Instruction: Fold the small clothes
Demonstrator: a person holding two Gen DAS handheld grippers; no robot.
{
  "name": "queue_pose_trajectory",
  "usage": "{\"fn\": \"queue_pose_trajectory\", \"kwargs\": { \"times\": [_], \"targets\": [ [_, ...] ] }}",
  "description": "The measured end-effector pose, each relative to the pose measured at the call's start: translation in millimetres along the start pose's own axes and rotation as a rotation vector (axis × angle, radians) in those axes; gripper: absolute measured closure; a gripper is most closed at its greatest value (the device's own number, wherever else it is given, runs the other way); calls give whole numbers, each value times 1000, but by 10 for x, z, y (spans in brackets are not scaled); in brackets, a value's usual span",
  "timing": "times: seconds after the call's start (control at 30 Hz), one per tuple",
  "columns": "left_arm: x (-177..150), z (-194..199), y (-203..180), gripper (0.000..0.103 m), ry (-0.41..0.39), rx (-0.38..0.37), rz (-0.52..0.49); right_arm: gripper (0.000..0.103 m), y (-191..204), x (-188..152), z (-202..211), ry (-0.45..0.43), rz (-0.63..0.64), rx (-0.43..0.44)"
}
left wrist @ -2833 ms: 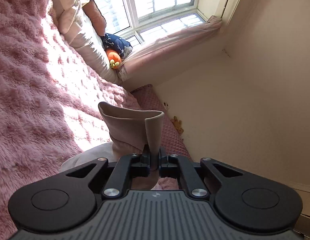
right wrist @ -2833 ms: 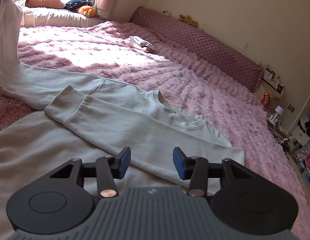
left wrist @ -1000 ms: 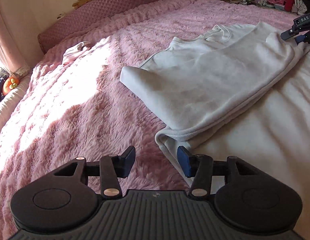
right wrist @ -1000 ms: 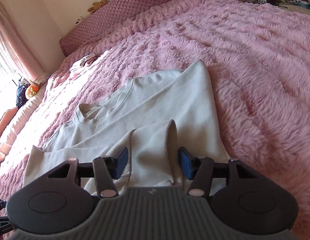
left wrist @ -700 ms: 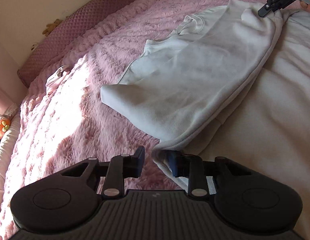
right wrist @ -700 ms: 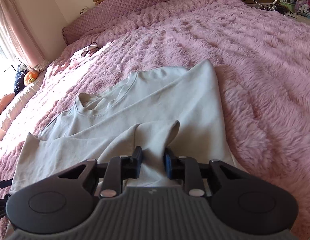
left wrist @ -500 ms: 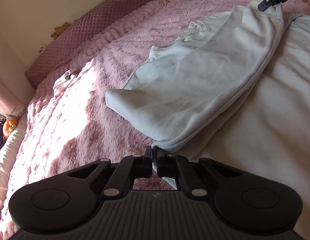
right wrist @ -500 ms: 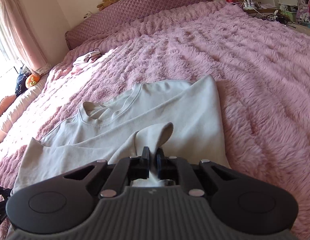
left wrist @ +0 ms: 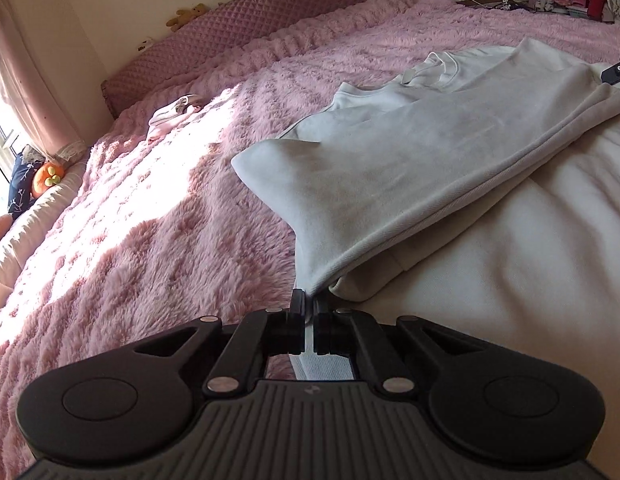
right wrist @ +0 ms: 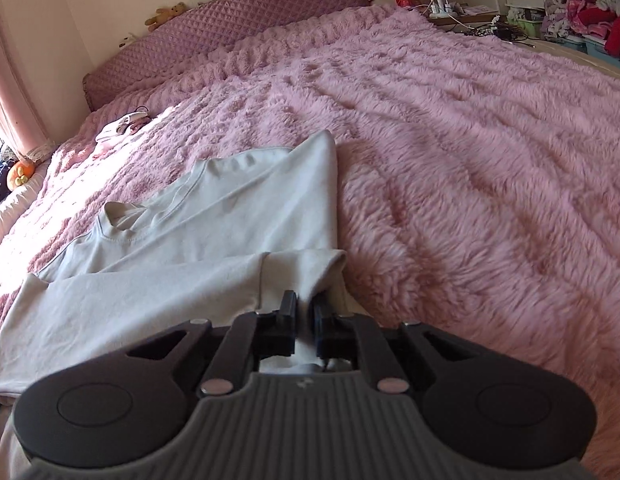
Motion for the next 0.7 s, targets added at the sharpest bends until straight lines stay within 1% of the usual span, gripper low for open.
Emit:
{"fn": "queue_pose_trajectory", "kwargs": {
  "times": [0.03, 0.07, 0.1, 0.13, 0.17, 0.2, 0.23, 0.27, 0.33, 0.37, 0.4, 0.43, 0.47, 0.53, 0.57, 0.63, 0.67, 0.7],
  "targets": [
    [11, 26, 10, 100, -8, 10, -7, 87, -12, 3, 25, -9, -29, 8],
    [36, 45, 19, 100, -15, 19, -26, 82, -11, 7, 44, -6, -47, 21],
    [57, 53, 7, 99, -23, 17, -54, 69, 12, 13, 70, -10, -61, 36],
    [77, 58, -8, 94, -40, 29, -87, 58, 49, 20, 97, -13, -61, 47],
    [92, 49, -26, 91, -50, 42, -129, 55, 73, 21, 109, -11, -54, 55],
    [88, -1, -78, 90, -41, 45, -186, 54, 114, 24, 119, -11, -38, 58],
    [81, -59, -110, 85, -33, 55, -231, 54, 149, 19, 126, -8, -21, 57],
    [68, -116, -133, 84, -29, 72, -270, 54, 168, 9, 126, -4, -10, 55],
    [63, -203, -170, 83, -34, 84, -322, 54, 175, -10, 118, 2, -9, 47],
    [69, -220, -169, 84, -38, 82, -324, 54, 171, -16, 115, 4, -16, 45],
    [73, -229, -154, 86, -37, 71, -303, 55, 168, -16, 115, 3, -19, 43],
    [88, -206, -116, 96, -44, 73, -261, 55, 161, -14, 116, 4, -24, 42],
    [108, -166, -54, 98, -57, 89, -210, 55, 163, -13, 120, 4, -25, 41],
    [140, -30, 118, 97, -88, 129, -73, 55, 176, -2, 132, 6, -23, 44],
    [135, 12, 184, 97, -89, 136, -10, 55, 188, 2, 141, 7, -23, 50],
    [63, -29, 197, 97, -36, 124, 58, 57, 218, -17, 143, 17, -6, 50],
    [7, -88, 177, 97, -3, 114, 87, 60, 219, -41, 121, 29, 11, 34],
    [-42, -156, 157, 97, 31, 106, 117, 66, 216, -64, 104, 36, 22, 26]
  ]
}}
Point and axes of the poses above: each gripper's, at about its wrist camera, not at the fingertips, and z roughly against the way its jaws point, y to its left, x to its top, the point moved 9 cm from there along -z, roughly the way its jaws point, and after that the axes turned 2 degrees about -y, right-handed, at the moved point
